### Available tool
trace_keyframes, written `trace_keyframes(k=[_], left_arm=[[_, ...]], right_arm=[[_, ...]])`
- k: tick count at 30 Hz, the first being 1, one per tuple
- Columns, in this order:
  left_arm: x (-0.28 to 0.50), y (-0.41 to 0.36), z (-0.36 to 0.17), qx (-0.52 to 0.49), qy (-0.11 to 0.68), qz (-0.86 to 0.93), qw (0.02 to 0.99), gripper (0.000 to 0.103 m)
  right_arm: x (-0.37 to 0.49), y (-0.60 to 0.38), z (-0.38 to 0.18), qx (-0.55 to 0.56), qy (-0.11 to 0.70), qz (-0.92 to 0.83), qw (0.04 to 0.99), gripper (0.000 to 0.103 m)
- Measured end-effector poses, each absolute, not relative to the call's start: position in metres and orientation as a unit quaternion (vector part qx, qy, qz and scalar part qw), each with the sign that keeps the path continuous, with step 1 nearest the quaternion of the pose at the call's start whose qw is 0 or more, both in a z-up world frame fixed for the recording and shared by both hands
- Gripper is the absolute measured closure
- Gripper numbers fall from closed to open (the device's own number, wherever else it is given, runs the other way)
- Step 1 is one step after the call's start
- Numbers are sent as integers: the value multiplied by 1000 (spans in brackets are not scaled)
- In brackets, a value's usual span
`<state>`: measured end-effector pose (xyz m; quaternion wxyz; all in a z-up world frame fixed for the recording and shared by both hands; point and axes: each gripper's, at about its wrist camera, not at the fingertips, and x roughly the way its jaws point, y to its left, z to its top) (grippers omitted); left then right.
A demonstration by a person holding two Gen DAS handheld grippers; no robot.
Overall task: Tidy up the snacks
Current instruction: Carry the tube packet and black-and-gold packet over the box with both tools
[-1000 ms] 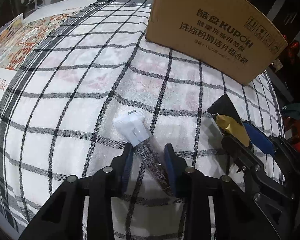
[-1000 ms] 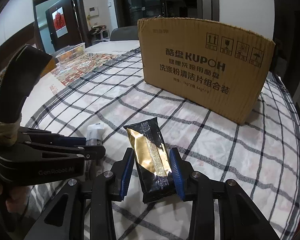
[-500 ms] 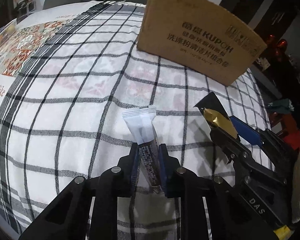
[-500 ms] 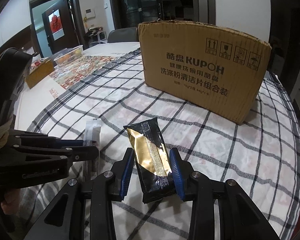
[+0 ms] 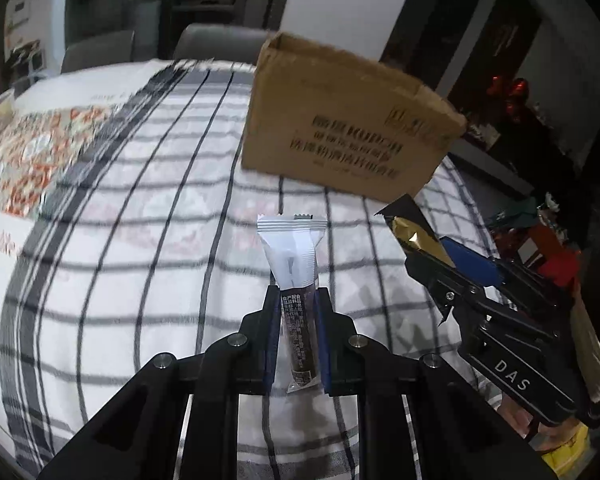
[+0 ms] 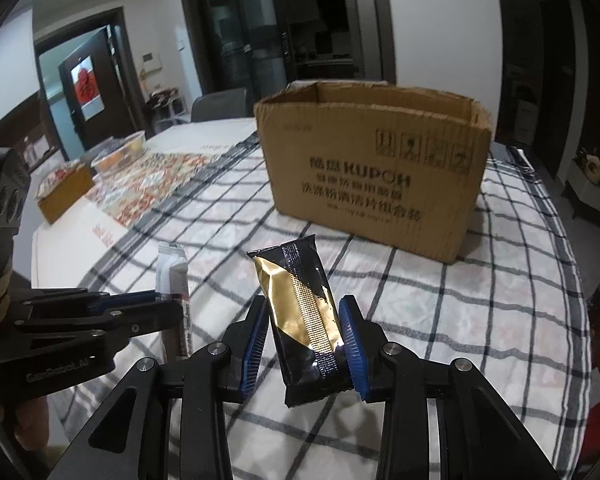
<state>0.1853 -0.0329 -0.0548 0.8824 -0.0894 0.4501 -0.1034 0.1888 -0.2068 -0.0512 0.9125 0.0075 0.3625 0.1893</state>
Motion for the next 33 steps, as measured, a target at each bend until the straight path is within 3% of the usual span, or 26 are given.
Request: trace_keyframes(k=[26,33], left_arm=[[253,-41,62,-69,296,-177,936,86],[297,-48,69,-70,288,-186,937,86]], right_arm=[[238,-224,48,45,263,118,956,65],[274,-236,57,45,256,103,960,65]])
